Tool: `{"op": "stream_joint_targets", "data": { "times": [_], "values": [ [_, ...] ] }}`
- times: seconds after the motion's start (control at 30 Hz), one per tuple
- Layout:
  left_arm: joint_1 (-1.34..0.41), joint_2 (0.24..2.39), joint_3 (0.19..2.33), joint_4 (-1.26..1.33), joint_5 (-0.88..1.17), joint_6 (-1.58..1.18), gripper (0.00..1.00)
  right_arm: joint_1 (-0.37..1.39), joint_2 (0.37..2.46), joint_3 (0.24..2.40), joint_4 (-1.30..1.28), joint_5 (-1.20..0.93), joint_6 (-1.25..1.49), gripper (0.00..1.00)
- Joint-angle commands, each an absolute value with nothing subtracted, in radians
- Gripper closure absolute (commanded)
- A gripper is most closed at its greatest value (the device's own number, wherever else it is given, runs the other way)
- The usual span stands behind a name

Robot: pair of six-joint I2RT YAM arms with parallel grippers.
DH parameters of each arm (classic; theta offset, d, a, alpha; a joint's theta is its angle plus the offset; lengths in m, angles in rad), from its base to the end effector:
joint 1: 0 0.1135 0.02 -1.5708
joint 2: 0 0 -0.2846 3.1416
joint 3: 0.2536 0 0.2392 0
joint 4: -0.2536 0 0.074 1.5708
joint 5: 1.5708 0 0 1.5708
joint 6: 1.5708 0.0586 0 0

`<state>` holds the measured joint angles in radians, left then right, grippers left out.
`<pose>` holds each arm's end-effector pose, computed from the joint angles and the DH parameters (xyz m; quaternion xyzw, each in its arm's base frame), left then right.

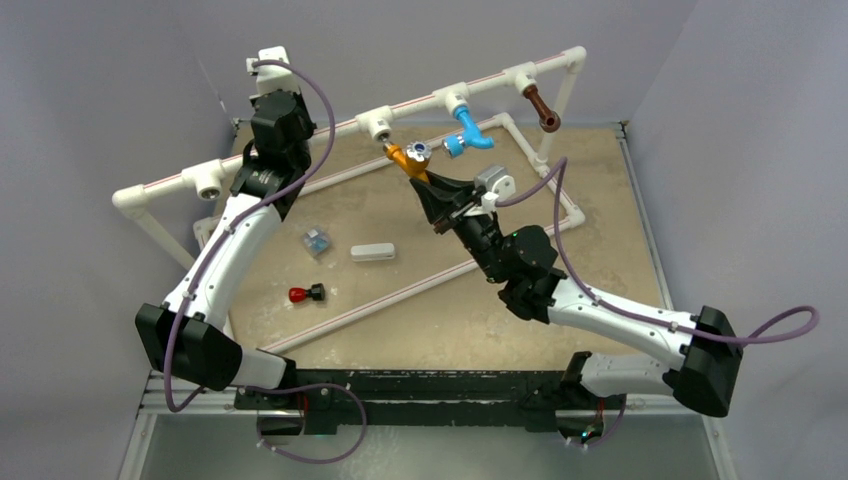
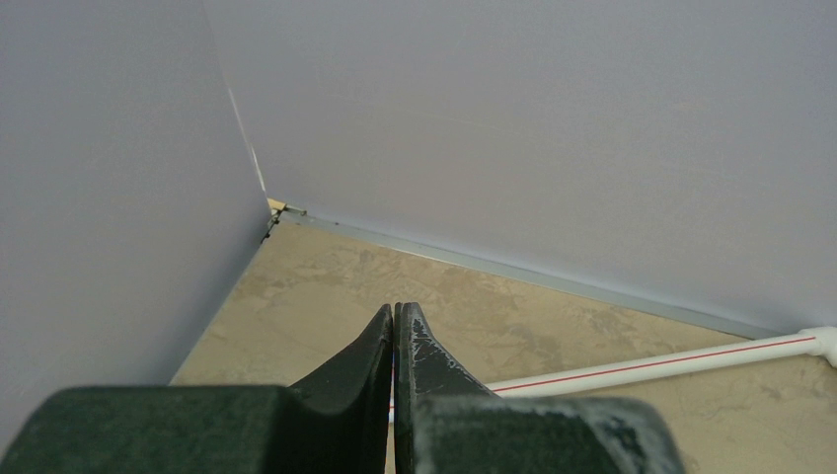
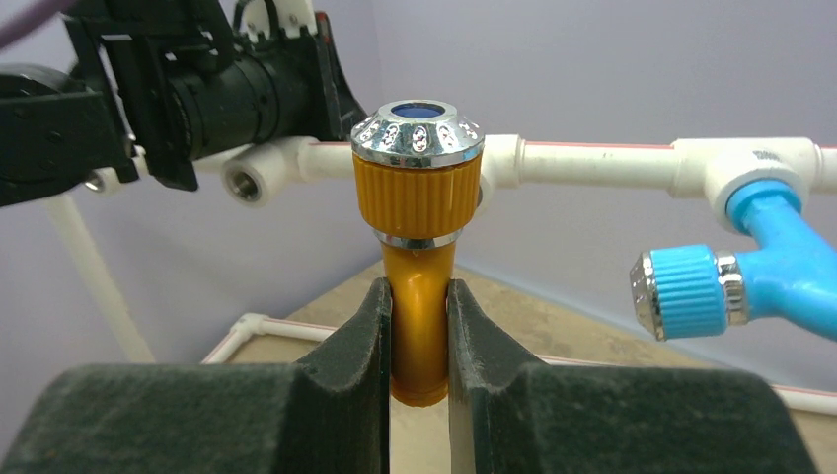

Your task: Install the water faucets

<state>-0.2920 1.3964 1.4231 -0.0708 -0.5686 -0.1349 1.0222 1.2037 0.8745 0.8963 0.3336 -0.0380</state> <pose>0.3191 -0.0630 0.4545 -0.1389 0.7066 0.0575 0.6915 0.1548 0.2165 0.4306 -0.1143 0.4829 0.3381 0.7997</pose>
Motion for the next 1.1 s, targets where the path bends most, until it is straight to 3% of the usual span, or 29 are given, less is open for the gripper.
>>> {"op": "stream_joint_targets", "data": {
  "times": [0.0,0.2,1.07],
  "values": [
    [-0.294,1.393,1.382,-0.223,-0.548,-0.151,1.00,1.049,1.236,0.887,1.048,0.458,-0.136,1.00],
    [-0.291,1.382,1.359,-0.205,-0.541,-0.154,1.00,1.090,1.296,0.894,1.139,0.546,-0.230,1.00],
    [-0.255,1.370,1.348,-0.218,-0.491,-0.187,1.00,1.099,1.404,1.004,1.146,0.552,-0.312,1.00]
  ]
}}
